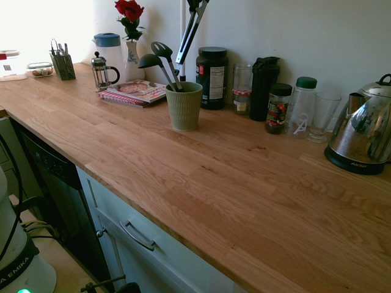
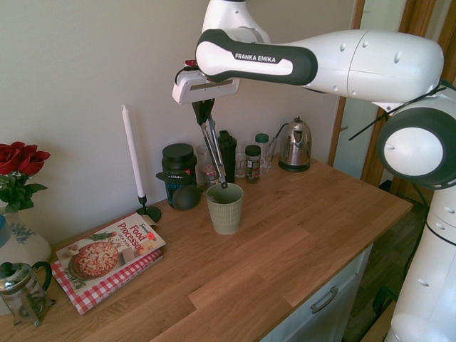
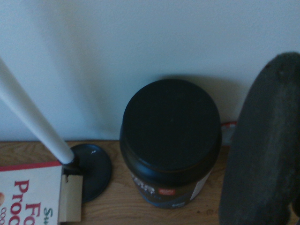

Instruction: Put the tongs back in the holder

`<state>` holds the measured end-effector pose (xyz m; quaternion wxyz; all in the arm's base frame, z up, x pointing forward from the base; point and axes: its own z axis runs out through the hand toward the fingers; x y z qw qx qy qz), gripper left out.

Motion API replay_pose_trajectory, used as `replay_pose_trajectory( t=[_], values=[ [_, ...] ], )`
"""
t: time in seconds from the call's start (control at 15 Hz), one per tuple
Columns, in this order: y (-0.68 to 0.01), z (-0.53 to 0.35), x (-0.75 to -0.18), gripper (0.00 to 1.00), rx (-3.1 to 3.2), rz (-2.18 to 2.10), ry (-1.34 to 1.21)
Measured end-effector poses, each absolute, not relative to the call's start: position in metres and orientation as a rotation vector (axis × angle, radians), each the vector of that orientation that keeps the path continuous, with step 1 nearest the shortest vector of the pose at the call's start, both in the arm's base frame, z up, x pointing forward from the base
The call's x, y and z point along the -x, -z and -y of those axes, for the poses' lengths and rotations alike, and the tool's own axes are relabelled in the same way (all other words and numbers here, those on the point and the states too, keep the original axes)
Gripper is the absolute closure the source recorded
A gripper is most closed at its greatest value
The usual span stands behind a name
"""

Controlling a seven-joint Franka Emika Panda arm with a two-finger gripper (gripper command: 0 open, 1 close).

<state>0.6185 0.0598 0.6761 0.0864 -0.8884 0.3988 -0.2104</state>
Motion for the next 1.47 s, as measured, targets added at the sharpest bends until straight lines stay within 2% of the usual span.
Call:
replay_pose_trajectory(
  t=[0.33,0.73,0.8,1.47],
  values=[
    [-0.626,-0.048,-0.639,1.00,2.650,-1.223,0.592],
    [-0.556,-0.031,-0.638,1.00,2.663,-1.253,0.518],
    [-0.544,-0.030,-0.637,0.00,2.667,-1.253,0.507],
    [-0.512,-0.026,-0.632,0.00,2.670,-1.226,0.441]
  ],
)
